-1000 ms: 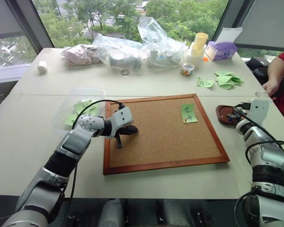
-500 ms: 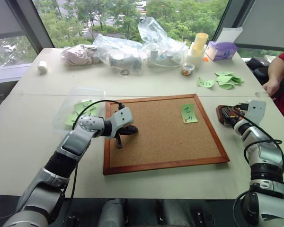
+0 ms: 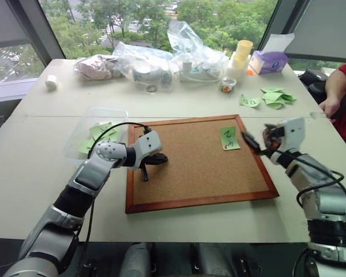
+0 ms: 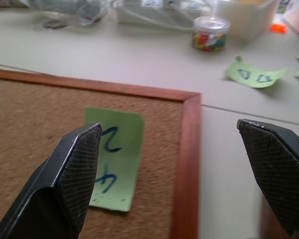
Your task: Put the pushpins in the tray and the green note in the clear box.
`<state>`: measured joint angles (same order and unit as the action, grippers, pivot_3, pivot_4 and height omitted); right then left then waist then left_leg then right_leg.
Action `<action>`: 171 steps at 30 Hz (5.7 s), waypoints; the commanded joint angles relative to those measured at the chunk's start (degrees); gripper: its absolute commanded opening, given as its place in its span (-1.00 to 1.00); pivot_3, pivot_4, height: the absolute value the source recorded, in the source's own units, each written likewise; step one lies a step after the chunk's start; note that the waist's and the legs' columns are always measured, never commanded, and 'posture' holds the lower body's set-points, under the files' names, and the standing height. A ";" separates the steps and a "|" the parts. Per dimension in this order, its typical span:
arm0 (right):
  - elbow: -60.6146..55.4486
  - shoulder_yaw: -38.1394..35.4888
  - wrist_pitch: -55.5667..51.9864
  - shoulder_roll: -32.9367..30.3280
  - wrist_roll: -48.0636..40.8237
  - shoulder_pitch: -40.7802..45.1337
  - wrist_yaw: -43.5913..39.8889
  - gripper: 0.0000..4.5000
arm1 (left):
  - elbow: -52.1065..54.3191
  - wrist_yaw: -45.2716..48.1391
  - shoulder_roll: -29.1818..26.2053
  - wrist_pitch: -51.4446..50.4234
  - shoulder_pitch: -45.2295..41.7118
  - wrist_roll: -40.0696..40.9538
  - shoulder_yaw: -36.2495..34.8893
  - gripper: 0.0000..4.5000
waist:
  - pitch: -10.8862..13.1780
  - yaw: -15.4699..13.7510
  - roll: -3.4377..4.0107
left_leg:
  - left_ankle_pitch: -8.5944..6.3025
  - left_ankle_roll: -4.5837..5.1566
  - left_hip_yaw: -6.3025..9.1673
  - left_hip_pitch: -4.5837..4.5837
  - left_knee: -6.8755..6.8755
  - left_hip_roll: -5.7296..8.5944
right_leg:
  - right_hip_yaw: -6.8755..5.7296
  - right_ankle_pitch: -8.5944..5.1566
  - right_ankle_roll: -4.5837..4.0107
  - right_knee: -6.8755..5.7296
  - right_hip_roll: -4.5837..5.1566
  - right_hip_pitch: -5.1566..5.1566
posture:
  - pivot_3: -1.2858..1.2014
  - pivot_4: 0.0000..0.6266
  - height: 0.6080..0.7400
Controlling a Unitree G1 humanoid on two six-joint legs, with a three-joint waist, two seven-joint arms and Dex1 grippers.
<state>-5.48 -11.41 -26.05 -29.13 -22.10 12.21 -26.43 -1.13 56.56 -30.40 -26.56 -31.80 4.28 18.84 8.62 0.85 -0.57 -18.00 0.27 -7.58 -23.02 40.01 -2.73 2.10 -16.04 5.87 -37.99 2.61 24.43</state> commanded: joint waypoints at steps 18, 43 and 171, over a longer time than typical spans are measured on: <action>5.53 7.86 -2.58 2.53 3.28 3.53 -3.96 0.88 | -0.23 -0.32 0.05 0.03 1.12 -0.95 0.83 -1.00 | -0.02 -0.05 -0.03 | -0.01 0.01 0.00 0.00 0.01 0.03 | 0.00 0.00 0.00 0.00 0.00 0.00 | 0.03 -0.52 0.93; 0.00 2.67 6.82 3.18 5.11 2.82 -3.55 -0.99 | -0.63 0.24 -0.62 0.56 0.82 -1.28 1.19 -1.00 | -0.12 -0.05 -0.07 | -0.01 0.01 -0.02 0.03 0.01 0.02 | 0.00 0.00 0.00 0.00 0.00 -0.02 | 0.03 -0.52 0.93; 18.33 -27.71 -19.21 3.33 -12.26 19.30 23.39 0.96 | 0.06 -2.79 16.23 -7.71 -16.33 9.44 -2.62 -1.00 | -0.10 0.15 0.08 | -0.02 0.04 0.05 -0.22 0.01 0.09 | 0.15 0.00 0.04 0.12 -0.01 0.11 | 0.03 -0.52 0.93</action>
<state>13.79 -37.58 -45.55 -25.64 -32.88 30.41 -3.55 -2.12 53.96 -14.34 -35.48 -47.50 13.18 16.83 8.53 1.00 -0.48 -18.02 0.31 -7.53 -23.23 40.02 -2.65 2.25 -16.04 5.91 -37.88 2.59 24.54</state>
